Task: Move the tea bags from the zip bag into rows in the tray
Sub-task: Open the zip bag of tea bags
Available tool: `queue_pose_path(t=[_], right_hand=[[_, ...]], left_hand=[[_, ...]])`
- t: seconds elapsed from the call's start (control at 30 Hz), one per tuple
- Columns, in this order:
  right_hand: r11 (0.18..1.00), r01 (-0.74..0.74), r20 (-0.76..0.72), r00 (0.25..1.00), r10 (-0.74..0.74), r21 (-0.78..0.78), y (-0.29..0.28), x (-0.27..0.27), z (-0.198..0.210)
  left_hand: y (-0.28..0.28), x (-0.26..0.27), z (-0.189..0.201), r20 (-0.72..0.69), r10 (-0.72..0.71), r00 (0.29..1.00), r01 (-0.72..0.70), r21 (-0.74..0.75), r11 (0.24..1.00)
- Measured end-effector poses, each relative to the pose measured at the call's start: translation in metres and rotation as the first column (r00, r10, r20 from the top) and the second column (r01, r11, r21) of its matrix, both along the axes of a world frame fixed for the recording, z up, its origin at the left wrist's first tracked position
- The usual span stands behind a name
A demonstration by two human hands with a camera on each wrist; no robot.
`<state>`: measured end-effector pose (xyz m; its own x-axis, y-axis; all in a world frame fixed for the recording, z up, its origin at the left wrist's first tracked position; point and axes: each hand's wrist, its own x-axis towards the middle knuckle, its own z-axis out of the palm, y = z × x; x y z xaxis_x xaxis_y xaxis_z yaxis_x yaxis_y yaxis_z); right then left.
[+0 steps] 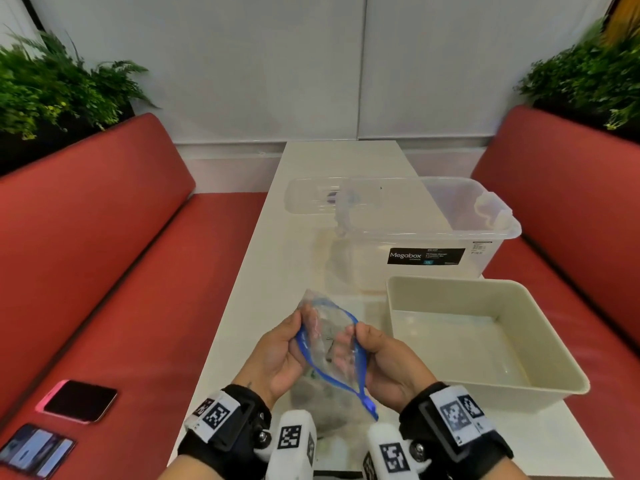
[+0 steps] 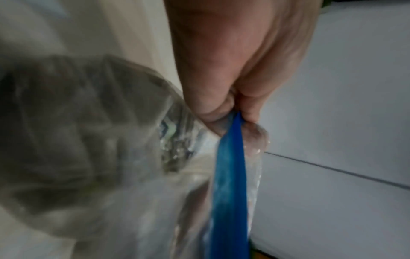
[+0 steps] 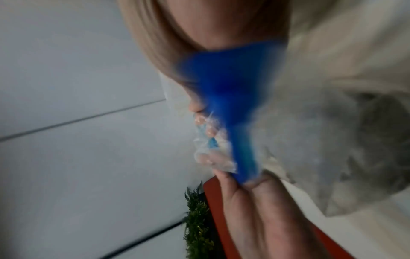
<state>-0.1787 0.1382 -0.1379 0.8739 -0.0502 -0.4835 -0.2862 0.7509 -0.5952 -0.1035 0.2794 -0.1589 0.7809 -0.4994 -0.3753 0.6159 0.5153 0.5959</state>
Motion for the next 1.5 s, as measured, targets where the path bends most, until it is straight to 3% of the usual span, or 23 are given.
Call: queue_pose_path(t=[0.1,0.13,0.2,0.23,0.27,0.43,0.5,0.57,0.67,0.8,0.87,0.93,1.0,1.1,1.23,1.37,1.43,1.5], right_hand=[[0.968,0.124,0.027,0.991,-0.133,0.220,0.005,0.003,-0.002],[0.954,0.150,0.035,0.986,-0.164,0.260,0.007,0.004,-0.004],[0.925,0.194,0.028,0.976,-0.215,0.327,0.012,0.005,-0.007],[0.912,0.210,0.025,0.972,-0.234,0.352,0.014,0.005,-0.008],[0.902,0.221,0.025,0.969,-0.247,0.372,0.016,0.005,-0.010],[0.863,0.275,-0.003,0.953,-0.302,0.424,0.024,0.005,-0.011],[0.839,0.297,-0.015,0.945,-0.326,0.456,0.024,0.003,-0.012],[0.825,0.307,-0.004,0.938,-0.347,0.474,0.023,0.001,-0.014],[0.846,0.316,-0.004,0.937,-0.348,0.430,0.021,-0.003,-0.018],[0.947,0.265,-0.125,0.961,-0.245,0.182,0.025,-0.006,-0.024],[0.985,0.166,-0.194,0.969,-0.155,0.042,0.025,-0.009,-0.022],[0.997,0.048,-0.205,0.977,-0.058,-0.053,0.025,-0.015,-0.017],[0.987,-0.064,-0.208,0.978,0.032,-0.149,0.028,-0.020,-0.013],[0.962,-0.125,-0.208,0.975,0.074,-0.242,0.035,-0.022,-0.009],[0.966,-0.075,-0.170,0.985,0.033,-0.246,0.038,-0.019,-0.009],[0.964,0.016,-0.144,0.988,-0.057,-0.266,0.038,-0.019,-0.014],[0.955,0.078,-0.135,0.983,-0.121,-0.285,0.040,-0.018,-0.017],[0.970,0.177,-0.104,0.975,-0.195,-0.165,0.040,-0.017,-0.020]], left_hand=[[0.008,-0.009,-0.003,0.130,-0.082,0.988,0.042,0.284,0.958],[0.012,-0.013,-0.001,0.186,-0.117,0.975,0.024,0.437,0.899],[0.021,-0.019,-0.001,0.274,-0.227,0.935,-0.037,0.710,0.703],[0.026,-0.023,0.000,0.290,-0.273,0.917,-0.057,0.774,0.630],[0.030,-0.025,0.000,0.283,-0.287,0.915,-0.051,0.787,0.615],[0.033,-0.037,0.005,0.147,-0.183,0.972,0.072,0.555,0.829],[0.028,-0.039,0.005,0.105,-0.078,0.991,0.033,0.376,0.926],[0.025,-0.037,0.003,-0.038,0.094,0.995,-0.090,0.099,0.991],[0.021,-0.036,0.001,-0.235,0.231,0.944,-0.280,-0.207,0.937],[0.016,-0.039,0.003,-0.330,0.247,0.911,-0.371,-0.393,0.842],[0.015,-0.039,0.000,-0.294,0.245,0.924,-0.342,-0.347,0.873],[0.013,-0.038,-0.006,-0.216,0.298,0.930,-0.337,-0.177,0.925],[0.015,-0.037,-0.012,-0.143,0.339,0.930,-0.358,-0.131,0.925],[0.018,-0.041,-0.007,0.028,0.268,0.963,-0.266,-0.058,0.962],[0.021,-0.046,-0.005,0.183,0.122,0.975,-0.156,0.180,0.971],[0.031,-0.046,-0.003,0.117,0.048,0.992,-0.088,0.367,0.926],[0.033,-0.045,-0.001,0.058,0.028,0.998,-0.045,0.321,0.946],[0.031,-0.047,0.002,-0.012,0.072,0.997,-0.069,0.161,0.985]])
